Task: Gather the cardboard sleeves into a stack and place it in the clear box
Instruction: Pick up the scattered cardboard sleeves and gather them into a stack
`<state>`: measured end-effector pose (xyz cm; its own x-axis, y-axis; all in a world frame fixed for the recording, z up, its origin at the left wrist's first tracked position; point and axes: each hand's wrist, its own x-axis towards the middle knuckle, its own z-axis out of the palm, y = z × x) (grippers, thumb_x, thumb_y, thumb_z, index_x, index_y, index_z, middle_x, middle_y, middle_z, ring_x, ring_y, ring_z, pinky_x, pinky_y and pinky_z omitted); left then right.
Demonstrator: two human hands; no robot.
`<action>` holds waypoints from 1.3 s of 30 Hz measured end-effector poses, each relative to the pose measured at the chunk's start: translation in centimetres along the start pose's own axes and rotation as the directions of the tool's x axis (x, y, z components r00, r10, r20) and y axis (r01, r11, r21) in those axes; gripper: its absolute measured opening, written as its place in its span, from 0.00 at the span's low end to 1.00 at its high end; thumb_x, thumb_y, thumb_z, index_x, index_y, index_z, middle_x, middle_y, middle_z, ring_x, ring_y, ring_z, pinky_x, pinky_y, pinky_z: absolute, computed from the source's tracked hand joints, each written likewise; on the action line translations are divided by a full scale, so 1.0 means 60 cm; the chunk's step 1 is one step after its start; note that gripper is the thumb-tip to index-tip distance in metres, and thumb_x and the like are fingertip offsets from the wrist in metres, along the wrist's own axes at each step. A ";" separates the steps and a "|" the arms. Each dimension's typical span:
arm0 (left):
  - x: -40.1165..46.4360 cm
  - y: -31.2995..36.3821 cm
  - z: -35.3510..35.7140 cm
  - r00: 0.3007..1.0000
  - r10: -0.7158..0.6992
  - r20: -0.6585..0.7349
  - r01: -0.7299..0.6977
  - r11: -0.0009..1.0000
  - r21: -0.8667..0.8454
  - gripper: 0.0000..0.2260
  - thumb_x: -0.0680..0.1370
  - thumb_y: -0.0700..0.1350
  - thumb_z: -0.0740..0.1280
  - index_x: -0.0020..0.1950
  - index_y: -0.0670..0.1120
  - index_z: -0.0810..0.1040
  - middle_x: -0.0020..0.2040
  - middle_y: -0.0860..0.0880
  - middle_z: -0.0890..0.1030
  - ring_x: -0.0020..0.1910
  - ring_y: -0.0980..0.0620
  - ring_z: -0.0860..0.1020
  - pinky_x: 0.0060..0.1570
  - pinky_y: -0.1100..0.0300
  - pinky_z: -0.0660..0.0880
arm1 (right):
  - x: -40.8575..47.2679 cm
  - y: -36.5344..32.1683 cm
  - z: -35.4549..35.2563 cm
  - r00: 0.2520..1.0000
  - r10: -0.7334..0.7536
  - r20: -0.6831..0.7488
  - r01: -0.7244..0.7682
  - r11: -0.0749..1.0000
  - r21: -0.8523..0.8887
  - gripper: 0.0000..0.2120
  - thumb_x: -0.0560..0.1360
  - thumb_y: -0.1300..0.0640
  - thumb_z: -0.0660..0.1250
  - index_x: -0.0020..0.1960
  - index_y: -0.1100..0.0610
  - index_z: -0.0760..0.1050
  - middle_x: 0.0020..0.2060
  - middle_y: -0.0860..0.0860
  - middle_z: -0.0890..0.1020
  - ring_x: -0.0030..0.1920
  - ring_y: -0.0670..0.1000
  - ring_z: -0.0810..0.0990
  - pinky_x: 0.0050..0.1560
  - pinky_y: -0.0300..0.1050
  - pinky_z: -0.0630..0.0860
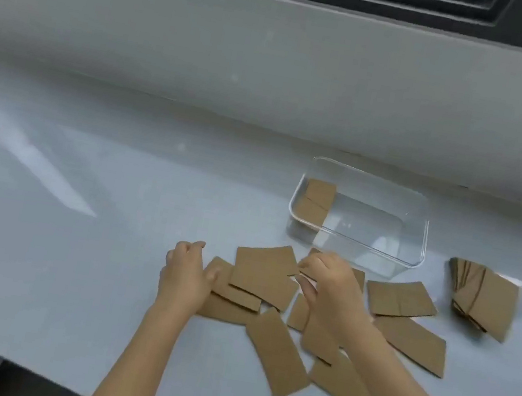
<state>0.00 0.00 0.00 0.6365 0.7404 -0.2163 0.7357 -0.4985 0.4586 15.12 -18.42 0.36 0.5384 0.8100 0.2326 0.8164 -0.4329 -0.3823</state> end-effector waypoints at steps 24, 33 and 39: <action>0.065 -0.019 -0.021 0.946 -0.042 0.321 0.291 0.548 -0.784 0.05 0.74 0.42 0.69 0.43 0.42 0.82 0.37 0.50 0.82 0.36 0.56 0.79 0.33 0.66 0.73 | 0.072 -0.049 0.031 0.720 0.430 0.544 -0.611 0.765 0.204 0.14 0.75 0.52 0.69 0.36 0.56 0.68 0.32 0.47 0.71 0.33 0.46 0.70 0.35 0.37 0.66; 0.059 0.004 -0.070 0.921 0.026 0.388 0.389 -0.029 -0.921 0.08 0.79 0.46 0.62 0.48 0.44 0.78 0.44 0.48 0.80 0.46 0.52 0.79 0.49 0.57 0.76 | 0.083 -0.110 -0.002 0.714 0.329 0.618 -0.700 0.359 0.618 0.07 0.79 0.61 0.63 0.55 0.62 0.76 0.48 0.56 0.85 0.44 0.48 0.84 0.45 0.41 0.82; 0.042 0.006 -0.063 0.886 0.090 0.455 0.462 -0.099 -0.881 0.20 0.81 0.54 0.53 0.57 0.43 0.78 0.48 0.46 0.85 0.48 0.50 0.84 0.45 0.55 0.80 | 0.080 -0.147 0.027 0.728 0.393 0.562 -0.679 0.302 0.669 0.01 0.76 0.60 0.67 0.46 0.56 0.77 0.40 0.51 0.83 0.39 0.48 0.81 0.42 0.43 0.79</action>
<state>1.03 3.41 2.91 0.7353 0.4062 -0.5425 0.0175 0.7889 0.6143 10.18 -10.08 3.39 0.5954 0.6417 -0.4835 -0.2587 -0.4166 -0.8715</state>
